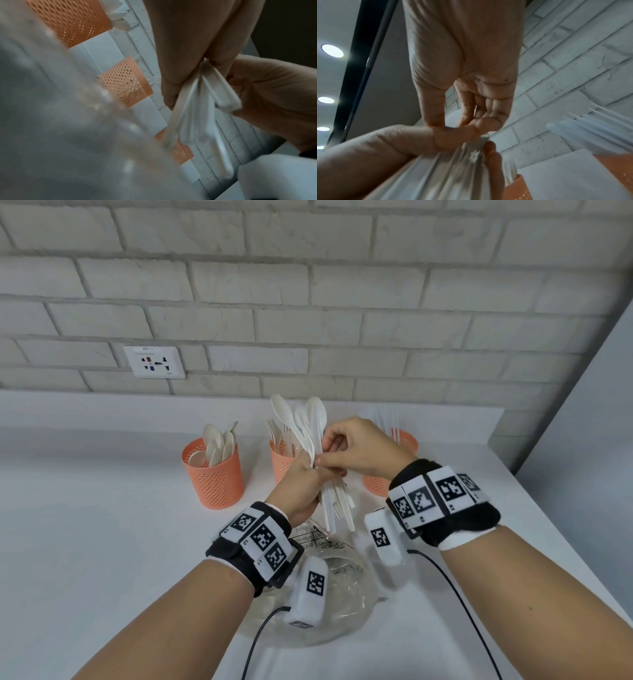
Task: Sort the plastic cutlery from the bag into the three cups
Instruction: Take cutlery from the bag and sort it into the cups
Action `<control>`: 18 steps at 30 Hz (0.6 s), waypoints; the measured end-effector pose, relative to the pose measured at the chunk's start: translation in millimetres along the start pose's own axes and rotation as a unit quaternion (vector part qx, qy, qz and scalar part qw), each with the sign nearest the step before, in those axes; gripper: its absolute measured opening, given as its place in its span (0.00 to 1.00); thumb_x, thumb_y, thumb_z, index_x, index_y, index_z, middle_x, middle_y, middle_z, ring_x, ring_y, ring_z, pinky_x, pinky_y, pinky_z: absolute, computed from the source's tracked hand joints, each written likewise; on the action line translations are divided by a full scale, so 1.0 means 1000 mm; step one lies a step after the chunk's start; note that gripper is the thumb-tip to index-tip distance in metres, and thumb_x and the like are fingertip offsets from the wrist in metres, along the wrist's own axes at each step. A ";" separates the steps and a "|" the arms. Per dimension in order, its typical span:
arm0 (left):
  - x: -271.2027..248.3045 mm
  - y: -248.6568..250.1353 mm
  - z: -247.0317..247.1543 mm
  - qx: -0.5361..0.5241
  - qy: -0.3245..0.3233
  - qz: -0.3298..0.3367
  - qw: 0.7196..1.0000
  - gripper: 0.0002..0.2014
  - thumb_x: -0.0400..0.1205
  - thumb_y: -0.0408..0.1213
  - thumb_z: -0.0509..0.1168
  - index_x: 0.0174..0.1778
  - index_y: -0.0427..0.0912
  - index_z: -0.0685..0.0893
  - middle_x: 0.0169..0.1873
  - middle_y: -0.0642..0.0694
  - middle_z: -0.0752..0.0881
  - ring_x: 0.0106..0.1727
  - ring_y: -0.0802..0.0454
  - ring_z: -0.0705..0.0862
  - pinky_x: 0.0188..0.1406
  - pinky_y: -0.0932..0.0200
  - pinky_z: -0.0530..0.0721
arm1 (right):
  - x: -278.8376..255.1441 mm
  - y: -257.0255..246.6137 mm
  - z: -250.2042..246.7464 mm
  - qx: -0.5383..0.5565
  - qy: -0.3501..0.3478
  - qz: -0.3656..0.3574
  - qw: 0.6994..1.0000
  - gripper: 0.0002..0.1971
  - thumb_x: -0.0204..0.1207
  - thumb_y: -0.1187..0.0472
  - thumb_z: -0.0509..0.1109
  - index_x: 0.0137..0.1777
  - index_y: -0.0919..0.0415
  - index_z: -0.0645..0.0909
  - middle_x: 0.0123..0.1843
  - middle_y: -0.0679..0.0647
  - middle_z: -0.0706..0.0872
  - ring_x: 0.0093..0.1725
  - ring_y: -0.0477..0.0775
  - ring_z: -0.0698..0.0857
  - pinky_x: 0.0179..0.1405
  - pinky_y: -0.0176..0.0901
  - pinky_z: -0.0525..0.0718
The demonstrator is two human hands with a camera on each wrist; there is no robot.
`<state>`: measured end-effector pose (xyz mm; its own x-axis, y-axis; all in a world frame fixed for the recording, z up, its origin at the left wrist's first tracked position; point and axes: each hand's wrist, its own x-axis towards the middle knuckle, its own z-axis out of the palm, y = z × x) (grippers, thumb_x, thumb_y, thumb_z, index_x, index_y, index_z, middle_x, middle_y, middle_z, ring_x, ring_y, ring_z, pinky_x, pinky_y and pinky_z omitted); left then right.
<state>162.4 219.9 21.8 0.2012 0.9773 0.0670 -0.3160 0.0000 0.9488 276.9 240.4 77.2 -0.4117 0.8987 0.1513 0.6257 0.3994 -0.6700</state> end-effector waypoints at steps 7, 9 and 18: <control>-0.005 -0.001 -0.005 -0.046 -0.017 -0.005 0.999 0.13 0.80 0.29 0.62 0.60 0.36 0.77 0.35 0.46 0.82 0.35 0.55 0.81 0.37 0.64 0.84 | 0.002 -0.001 -0.002 0.212 0.000 0.075 0.974 0.05 0.75 0.69 0.58 0.43 0.68 0.75 0.36 0.66 0.82 0.32 0.63 0.82 0.33 0.54 0.83; -0.004 -0.001 -0.005 -0.057 0.000 -0.016 0.998 0.11 0.81 0.31 0.63 0.59 0.37 0.78 0.31 0.49 0.83 0.32 0.56 0.81 0.34 0.64 0.84 | 0.002 0.000 -0.005 0.250 0.020 0.080 0.965 0.05 0.78 0.69 0.56 0.44 0.65 0.73 0.35 0.63 0.82 0.31 0.63 0.82 0.29 0.50 0.83; -0.002 0.000 -0.008 -0.109 0.025 -0.049 0.993 0.04 0.81 0.27 0.62 0.43 0.40 0.79 0.27 0.48 0.78 0.29 0.54 0.81 0.33 0.61 0.82 | 0.022 0.057 -0.058 0.091 0.374 0.036 0.922 0.02 0.79 0.67 0.62 0.49 0.65 0.75 0.41 0.58 0.81 0.41 0.57 0.82 0.40 0.44 0.81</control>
<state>154.2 220.2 19.4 0.1969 0.9795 -0.0424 -0.4917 0.1361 0.8601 342.1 293.6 84.5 0.2417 0.8226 0.5148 0.4833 0.3579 -0.7989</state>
